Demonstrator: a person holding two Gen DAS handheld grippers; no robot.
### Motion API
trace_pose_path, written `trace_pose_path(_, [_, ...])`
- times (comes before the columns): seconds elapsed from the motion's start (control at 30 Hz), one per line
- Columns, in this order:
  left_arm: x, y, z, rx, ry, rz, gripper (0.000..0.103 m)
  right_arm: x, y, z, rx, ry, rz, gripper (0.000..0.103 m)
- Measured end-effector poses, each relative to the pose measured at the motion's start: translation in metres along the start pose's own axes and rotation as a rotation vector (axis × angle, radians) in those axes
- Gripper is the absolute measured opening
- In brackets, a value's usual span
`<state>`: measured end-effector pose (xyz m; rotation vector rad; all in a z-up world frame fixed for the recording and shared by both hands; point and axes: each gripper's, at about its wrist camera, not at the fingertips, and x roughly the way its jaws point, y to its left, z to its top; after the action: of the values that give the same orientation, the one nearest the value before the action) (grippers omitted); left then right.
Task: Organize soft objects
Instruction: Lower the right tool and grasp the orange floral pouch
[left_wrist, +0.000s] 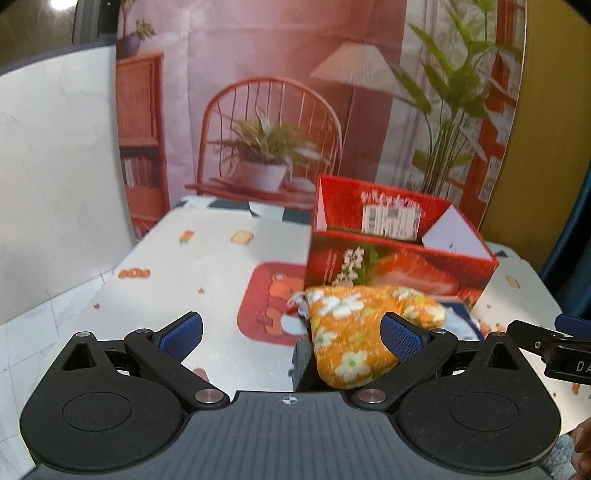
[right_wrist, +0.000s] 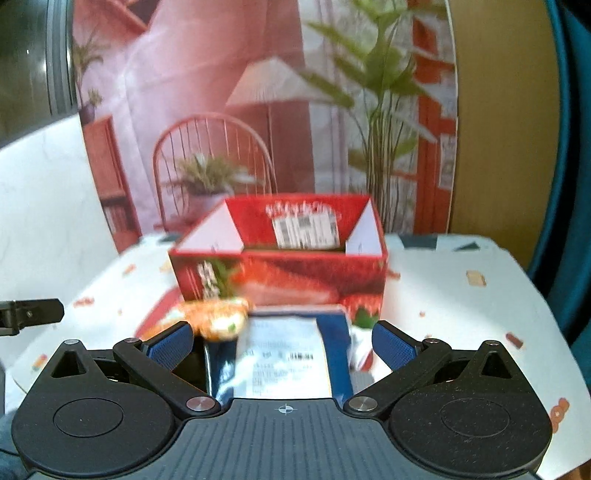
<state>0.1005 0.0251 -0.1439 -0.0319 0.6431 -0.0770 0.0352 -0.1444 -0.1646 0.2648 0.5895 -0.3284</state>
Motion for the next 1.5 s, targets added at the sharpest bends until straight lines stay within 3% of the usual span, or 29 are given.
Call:
trace_pose_path(0.2, [0.024,0.005,-0.006,-0.003,0.040,0.010,0.103,0.025,-0.005,-0.008,0.012,0.049,0.021,0.101])
trace_pose_path(0.53, [0.051,0.016,0.000,-0.057,0.046,-0.035,0.102,0.067,0.011,0.011,-0.051,0.055,0.133,0.067])
trace_pose_path(0.7, [0.059,0.018,0.002,-0.072,0.053,-0.077,0.098,0.094,0.020,0.021,-0.050,0.080,0.179,0.056])
trace_pose_path(0.97, [0.077,0.017,-0.002,-0.105,0.111,-0.161,0.078,0.110,0.018,0.012,-0.036,0.134,0.228,0.022])
trace_pose_path(1.37, [0.115,0.007,-0.022,-0.157,0.222,-0.280,0.069,0.109,-0.006,-0.015,0.045,0.183,0.249,0.017])
trace_pose_path(1.5, [0.125,0.004,-0.031,-0.162,0.260,-0.308,0.052,0.111,-0.006,-0.016,0.050,0.189,0.252,0.017])
